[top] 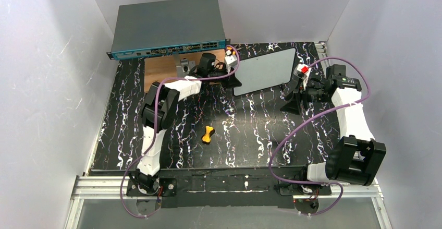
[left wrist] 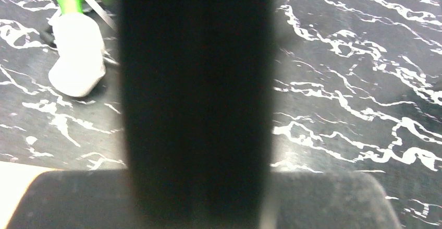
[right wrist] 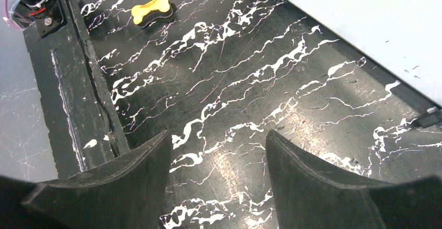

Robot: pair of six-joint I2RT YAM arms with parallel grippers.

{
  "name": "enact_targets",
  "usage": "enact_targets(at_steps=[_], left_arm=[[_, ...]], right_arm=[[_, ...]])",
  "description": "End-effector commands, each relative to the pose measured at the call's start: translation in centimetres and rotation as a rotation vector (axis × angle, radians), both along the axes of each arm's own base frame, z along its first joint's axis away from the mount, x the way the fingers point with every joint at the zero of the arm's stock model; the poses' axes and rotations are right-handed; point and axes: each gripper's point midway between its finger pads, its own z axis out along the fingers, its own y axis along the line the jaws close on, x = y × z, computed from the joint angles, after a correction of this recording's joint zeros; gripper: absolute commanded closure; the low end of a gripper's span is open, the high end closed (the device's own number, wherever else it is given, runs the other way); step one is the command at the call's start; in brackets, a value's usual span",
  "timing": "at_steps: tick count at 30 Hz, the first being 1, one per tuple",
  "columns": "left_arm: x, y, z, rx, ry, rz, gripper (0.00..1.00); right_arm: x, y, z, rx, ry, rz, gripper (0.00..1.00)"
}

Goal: Erase the whiteboard
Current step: Place the whiteboard on the whiteboard stand.

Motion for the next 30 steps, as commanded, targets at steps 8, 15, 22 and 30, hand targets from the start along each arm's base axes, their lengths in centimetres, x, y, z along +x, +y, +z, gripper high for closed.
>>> enact_targets(at_steps=[8,15,22,30], left_arm=[[-7.4,-1.5,6.7,-0.041,-0.003,-0.113,1.00],[-7.6,-1.8,5.3,0.000,0.003,-0.061,1.00],[-7.4,-2.6,6.2,-0.029,-0.052,-0.022,1.00],[-6.3,-2.7,10.7,0.007,-0.084,-0.016,1.00]], right_arm=[[-0.1,-0.7,2.0,0.051,-0.051,-0.028,0.28],[-0.2,-0.9,2.5,0.068,-0.055,-0.037,0.28],[-0.2,-1.1,2.7,0.075,-0.058,-0.044,0.28],[-0.3,-1.4,3.1,0.088,-0.061,-0.052,0.28]])
